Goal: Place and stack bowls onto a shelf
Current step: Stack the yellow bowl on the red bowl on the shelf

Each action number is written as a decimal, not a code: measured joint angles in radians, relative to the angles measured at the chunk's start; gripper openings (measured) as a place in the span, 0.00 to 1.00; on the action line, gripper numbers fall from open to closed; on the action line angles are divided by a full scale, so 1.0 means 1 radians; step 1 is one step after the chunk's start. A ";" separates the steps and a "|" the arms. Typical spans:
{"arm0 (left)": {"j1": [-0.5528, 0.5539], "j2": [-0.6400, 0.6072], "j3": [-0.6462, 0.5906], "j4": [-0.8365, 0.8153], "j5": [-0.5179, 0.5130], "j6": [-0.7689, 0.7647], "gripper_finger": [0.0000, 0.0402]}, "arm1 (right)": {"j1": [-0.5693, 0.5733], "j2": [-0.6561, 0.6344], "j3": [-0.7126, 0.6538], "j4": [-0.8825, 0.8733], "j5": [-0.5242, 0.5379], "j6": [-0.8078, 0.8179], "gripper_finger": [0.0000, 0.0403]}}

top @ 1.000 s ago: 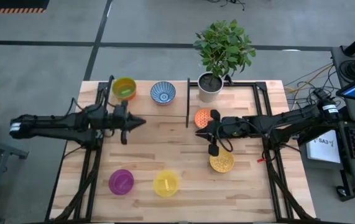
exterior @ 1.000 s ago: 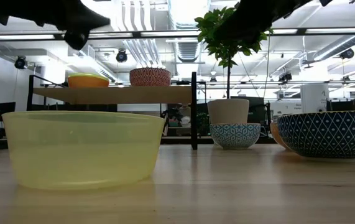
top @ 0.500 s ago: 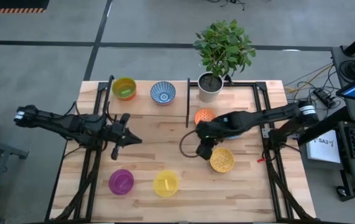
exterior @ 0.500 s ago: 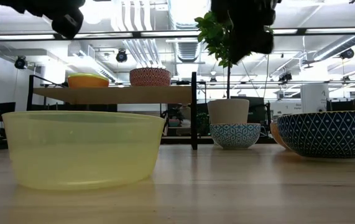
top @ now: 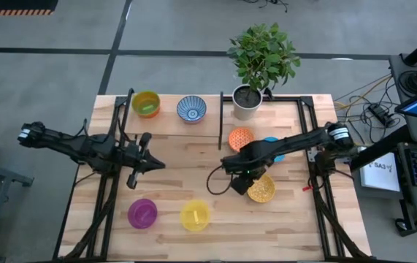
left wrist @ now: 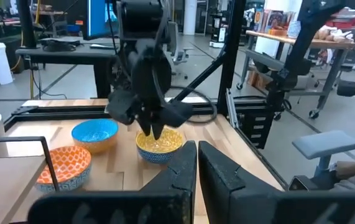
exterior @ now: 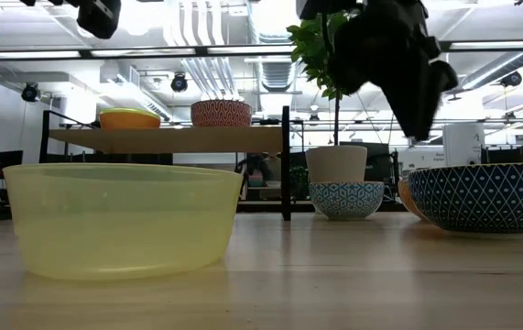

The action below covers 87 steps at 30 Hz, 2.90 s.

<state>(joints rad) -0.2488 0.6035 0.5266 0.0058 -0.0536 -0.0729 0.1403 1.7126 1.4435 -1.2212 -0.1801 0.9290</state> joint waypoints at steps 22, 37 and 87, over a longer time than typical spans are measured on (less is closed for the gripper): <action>0.000 0.034 -0.006 0.067 -0.043 0.027 0.00 | 0.085 0.157 -0.004 0.110 0.050 0.114 0.47; -0.028 0.067 -0.051 0.347 -0.043 -0.036 0.00 | 0.088 0.150 0.046 0.144 -0.066 -0.057 0.04; -0.219 0.032 -0.131 0.605 -0.042 0.016 0.00 | -0.418 0.286 0.783 0.292 0.157 -1.295 0.03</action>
<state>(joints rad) -0.4683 0.6357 0.3958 0.6106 -0.0952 -0.0568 -0.2775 1.9991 2.2261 -0.9288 -0.0235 -0.3656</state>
